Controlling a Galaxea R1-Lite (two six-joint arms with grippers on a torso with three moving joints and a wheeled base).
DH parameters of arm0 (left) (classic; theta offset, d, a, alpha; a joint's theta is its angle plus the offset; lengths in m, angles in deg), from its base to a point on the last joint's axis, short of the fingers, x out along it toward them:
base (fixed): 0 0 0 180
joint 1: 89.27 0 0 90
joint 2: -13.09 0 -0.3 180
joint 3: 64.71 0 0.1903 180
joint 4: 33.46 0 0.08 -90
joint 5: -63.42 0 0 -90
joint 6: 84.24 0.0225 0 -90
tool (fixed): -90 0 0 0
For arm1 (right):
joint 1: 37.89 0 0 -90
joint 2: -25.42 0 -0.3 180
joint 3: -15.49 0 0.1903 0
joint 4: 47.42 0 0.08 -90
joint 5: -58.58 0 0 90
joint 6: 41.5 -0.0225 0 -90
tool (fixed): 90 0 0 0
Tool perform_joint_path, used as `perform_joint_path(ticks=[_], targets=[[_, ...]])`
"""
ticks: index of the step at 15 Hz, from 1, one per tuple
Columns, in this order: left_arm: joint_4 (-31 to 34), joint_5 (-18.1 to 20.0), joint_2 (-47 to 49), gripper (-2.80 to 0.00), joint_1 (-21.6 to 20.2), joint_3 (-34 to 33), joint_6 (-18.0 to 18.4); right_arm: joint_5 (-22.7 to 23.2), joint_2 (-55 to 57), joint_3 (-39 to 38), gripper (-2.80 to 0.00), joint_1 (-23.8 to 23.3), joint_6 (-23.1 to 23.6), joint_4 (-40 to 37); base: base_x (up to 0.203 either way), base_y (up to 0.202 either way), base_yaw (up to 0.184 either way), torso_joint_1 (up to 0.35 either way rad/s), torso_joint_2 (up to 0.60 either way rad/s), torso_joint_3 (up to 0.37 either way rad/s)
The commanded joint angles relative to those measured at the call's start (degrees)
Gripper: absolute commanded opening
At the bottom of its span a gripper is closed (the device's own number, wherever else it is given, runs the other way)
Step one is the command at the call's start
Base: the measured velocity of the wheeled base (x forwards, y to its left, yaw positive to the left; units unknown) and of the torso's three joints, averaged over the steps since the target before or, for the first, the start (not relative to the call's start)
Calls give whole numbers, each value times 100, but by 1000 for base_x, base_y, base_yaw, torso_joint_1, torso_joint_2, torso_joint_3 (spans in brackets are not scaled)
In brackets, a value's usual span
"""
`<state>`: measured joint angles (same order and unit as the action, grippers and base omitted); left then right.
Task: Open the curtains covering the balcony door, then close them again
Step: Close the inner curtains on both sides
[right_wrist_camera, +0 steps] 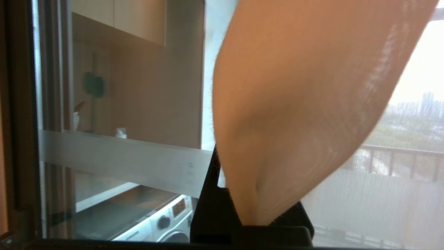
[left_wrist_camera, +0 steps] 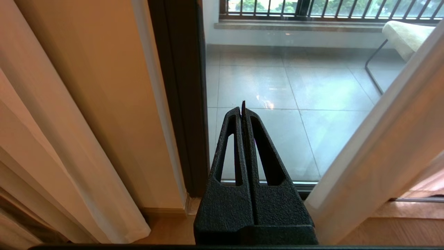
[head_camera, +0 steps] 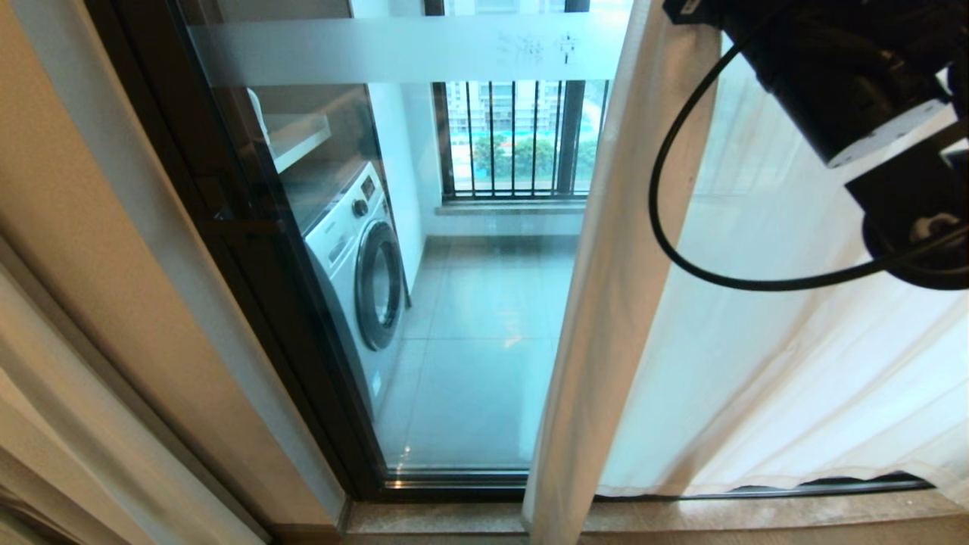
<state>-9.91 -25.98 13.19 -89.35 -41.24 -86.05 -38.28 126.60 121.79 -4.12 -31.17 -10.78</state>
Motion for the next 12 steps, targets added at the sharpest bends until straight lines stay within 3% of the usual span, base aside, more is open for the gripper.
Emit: perform_joint_path(ticks=[1,7,12], targets=[[-1,2,-1,-280,-1,-1,-3,-36,363,218,-280,246,43,29,0,0,0,0,0,0],[-1,2,-1,-280,-1,-1,-3,-221,942,850,-280,689,180,33,0,0,0,0,0,0],[-1,2,-1,-280,-1,-1,-3,-272,1035,882,-280,719,172,138,0,0,0,0,0,0]])
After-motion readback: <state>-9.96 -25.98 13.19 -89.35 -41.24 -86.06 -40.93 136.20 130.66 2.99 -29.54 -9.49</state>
